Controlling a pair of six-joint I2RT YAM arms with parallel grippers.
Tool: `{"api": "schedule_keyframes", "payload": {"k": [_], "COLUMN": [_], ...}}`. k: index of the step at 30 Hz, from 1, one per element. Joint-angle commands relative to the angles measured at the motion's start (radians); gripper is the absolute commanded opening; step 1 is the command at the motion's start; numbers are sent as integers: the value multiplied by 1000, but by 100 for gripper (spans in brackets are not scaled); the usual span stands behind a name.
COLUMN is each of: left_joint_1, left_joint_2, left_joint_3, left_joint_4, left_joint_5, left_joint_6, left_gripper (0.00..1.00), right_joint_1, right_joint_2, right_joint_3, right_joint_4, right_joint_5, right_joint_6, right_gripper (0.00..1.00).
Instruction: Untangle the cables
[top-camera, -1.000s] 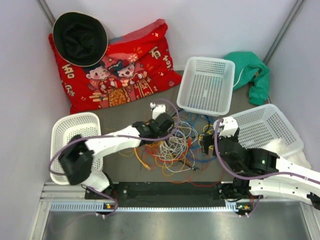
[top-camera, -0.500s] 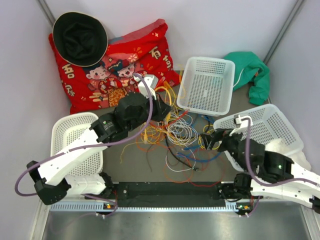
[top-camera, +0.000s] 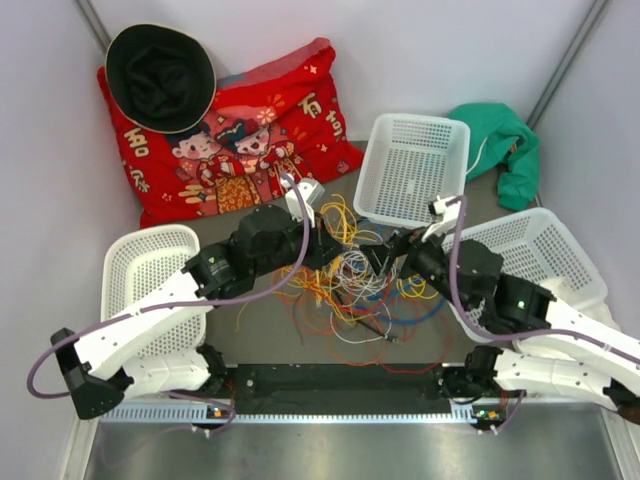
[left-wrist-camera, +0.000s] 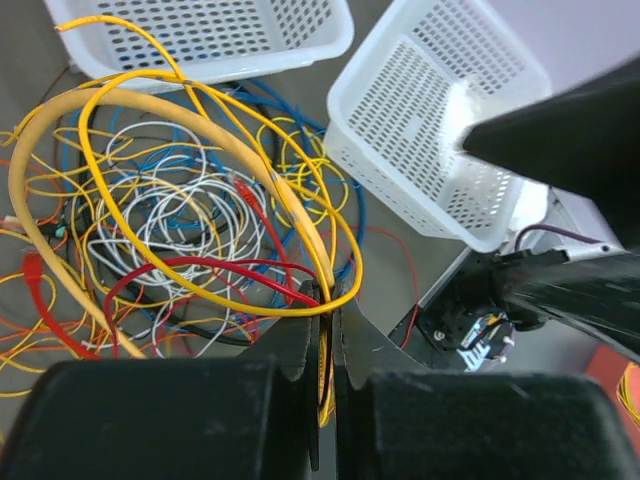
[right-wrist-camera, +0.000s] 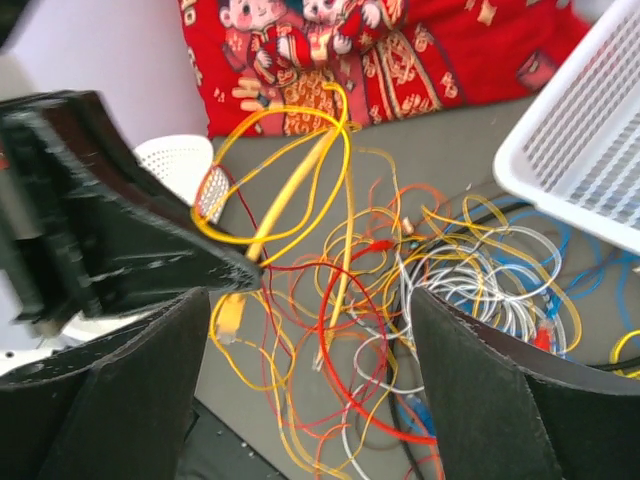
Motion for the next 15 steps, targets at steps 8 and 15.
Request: {"api": "schedule_keyframes", "payload": {"k": [8,15], "left_joint_1": [1,1], "left_joint_2": [-97,-117], "left_joint_3": [-89,-121], "left_joint_4": [120,142], "left_joint_5": [103,126], "left_joint_6": [0,-16], "left_gripper": [0,0], "right_joint_1": [-193,-233], "right_joint_2": [57,155], "right_joint_3": [-58,-37], "right_joint_4": [238,234], "right_joint_5": [-379,-466], "right_joint_6": [169,210], "right_gripper": [72,60]}}
